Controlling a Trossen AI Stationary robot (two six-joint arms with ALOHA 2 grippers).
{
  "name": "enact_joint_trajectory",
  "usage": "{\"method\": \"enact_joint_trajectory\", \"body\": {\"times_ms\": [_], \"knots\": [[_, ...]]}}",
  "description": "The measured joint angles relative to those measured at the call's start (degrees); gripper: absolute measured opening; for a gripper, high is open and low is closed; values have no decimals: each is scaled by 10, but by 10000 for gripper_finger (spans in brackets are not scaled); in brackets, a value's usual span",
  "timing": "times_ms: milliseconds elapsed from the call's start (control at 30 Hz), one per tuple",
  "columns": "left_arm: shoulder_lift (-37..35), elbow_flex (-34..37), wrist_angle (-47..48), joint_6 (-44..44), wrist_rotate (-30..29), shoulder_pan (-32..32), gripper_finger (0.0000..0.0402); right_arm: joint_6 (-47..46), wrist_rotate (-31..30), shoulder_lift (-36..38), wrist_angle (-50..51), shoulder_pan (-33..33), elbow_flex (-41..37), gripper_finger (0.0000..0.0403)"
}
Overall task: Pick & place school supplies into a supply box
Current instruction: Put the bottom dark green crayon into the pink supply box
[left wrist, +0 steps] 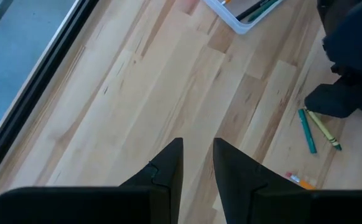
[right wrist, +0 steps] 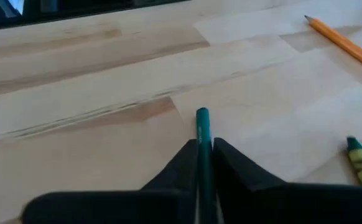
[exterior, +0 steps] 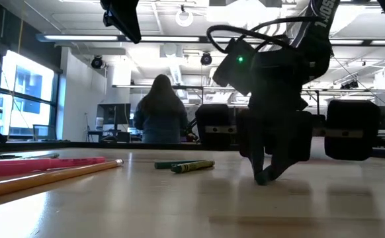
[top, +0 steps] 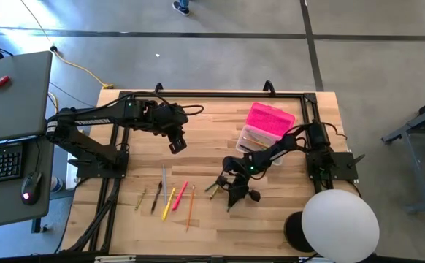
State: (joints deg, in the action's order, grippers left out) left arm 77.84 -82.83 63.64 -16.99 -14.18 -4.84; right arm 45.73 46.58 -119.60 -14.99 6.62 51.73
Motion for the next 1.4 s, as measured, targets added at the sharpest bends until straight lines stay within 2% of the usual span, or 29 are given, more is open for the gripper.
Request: {"method": "enact_joint_trajectory", "body": {"times_ms": [133, 300, 500, 600, 700, 767, 867, 967, 1033, 1133, 1400], "knots": [[0, 0, 0, 0, 3, 0, 120, -3, -26, 0, -26, 14, -1, 72], [0, 0, 2, 0, 5, 0, 120, -5, -61, 0, -30, 17, -1, 80], [0, 0, 2, 0, 5, 0, 120, 17, -63, -7, -38, 12, -1, 58], [0, 0, 2, 0, 8, 0, 120, 15, -42, -30, -61, 9, 0, 37], [0, 0, 2, 0, 14, 0, 120, -7, -13, -58, -99, 8, 1, 11], [0, 0, 4, 0, 14, 0, 120, -36, 7, -71, -130, 5, 1, 9], [0, 0, 6, 0, 14, 0, 120, -100, 8, -68, -176, 5, -1, 11], [0, 0, 7, -6, 14, 0, 120, -111, -16, -34, -177, 6, -2, 6], [0, 0, 13, -15, 14, 0, 120, -113, -62, 3, -155, 9, -3, 7], [-5, 1, 25, -31, 18, 0, 120, -110, -171, 86, -89, 9, -2, 5], [-28, 0, 28, -52, 13, 0, 120, -94, -485, 314, 195, 2, -2, 3]]}}
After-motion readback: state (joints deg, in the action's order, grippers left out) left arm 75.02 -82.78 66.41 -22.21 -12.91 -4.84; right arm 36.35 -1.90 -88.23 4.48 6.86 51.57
